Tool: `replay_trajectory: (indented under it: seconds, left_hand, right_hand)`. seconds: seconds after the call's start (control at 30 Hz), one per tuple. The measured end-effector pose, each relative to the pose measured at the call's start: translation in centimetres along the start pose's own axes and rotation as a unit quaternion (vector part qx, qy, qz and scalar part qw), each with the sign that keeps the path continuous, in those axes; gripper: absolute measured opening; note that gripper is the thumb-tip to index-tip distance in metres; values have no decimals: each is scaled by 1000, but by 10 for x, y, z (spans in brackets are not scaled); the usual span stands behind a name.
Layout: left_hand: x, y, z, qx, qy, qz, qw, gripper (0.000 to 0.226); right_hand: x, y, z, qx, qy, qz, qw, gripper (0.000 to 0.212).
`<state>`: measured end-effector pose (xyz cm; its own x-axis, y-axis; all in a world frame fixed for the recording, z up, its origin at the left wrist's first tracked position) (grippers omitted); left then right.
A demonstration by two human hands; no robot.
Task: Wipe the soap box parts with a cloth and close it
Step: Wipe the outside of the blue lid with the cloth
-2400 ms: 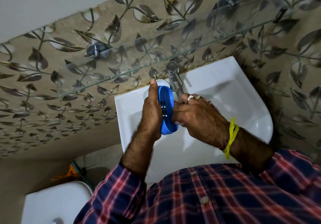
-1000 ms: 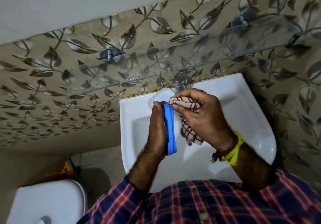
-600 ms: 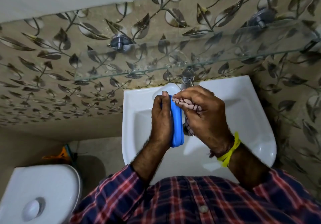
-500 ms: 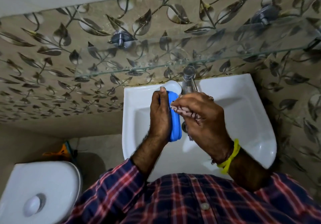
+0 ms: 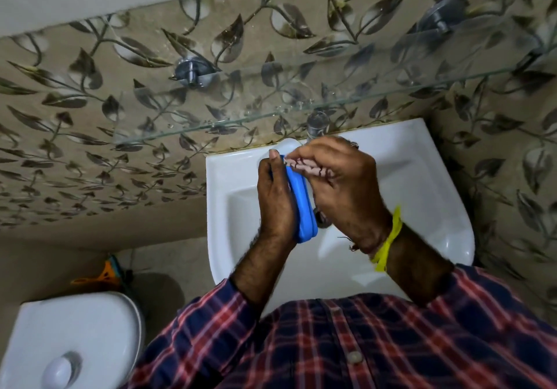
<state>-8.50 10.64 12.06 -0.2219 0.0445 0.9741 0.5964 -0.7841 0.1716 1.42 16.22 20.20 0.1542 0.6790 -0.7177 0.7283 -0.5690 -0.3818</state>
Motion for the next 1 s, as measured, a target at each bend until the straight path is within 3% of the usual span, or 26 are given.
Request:
replay_trajectory:
  seconds: [0.13, 0.33, 0.47, 0.63, 0.77, 0.9, 1.0]
  left_hand:
    - [1, -9, -9, 24, 23, -21, 999, 37]
    - [-1, -7, -4, 41, 48, -51, 997, 40]
    - [8, -15, -12, 66, 24, -24, 997, 38]
    - [1, -5, 1, 65, 47, -44, 996, 43]
    - [18, -20, -10, 123, 56, -39, 990, 43]
    - [8, -11, -4, 106, 122, -65, 985, 43]
    - [14, -18, -6, 131, 112, -49, 984, 47]
  right_hand:
    - [-6, 27, 6, -41, 29, -34, 998, 29]
    - [-1, 4, 6, -25, -3, -30, 999, 22]
    - [-7, 35, 6, -39, 44, -72, 996, 33]
    - [2, 4, 2, -19, -1, -32, 999, 23]
    - [-7, 33, 4, -26, 25, -94, 995, 23]
    - [-2, 19, 4, -6, 8, -71, 997, 33]
    - [-5, 14, 4, -4, 7, -90, 996, 27]
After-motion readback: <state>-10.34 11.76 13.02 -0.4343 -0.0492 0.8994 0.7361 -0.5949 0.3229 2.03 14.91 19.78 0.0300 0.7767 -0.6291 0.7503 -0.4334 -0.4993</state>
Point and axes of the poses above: each hand's wrist, its own y-axis away from the middle knuckle, its own z-axis out of the palm, x = y × z, the point moved 5 cm from there along -y, towards the middle knuckle, and after that the axes turned 14 degrees about -x, right-handed, at the moved point
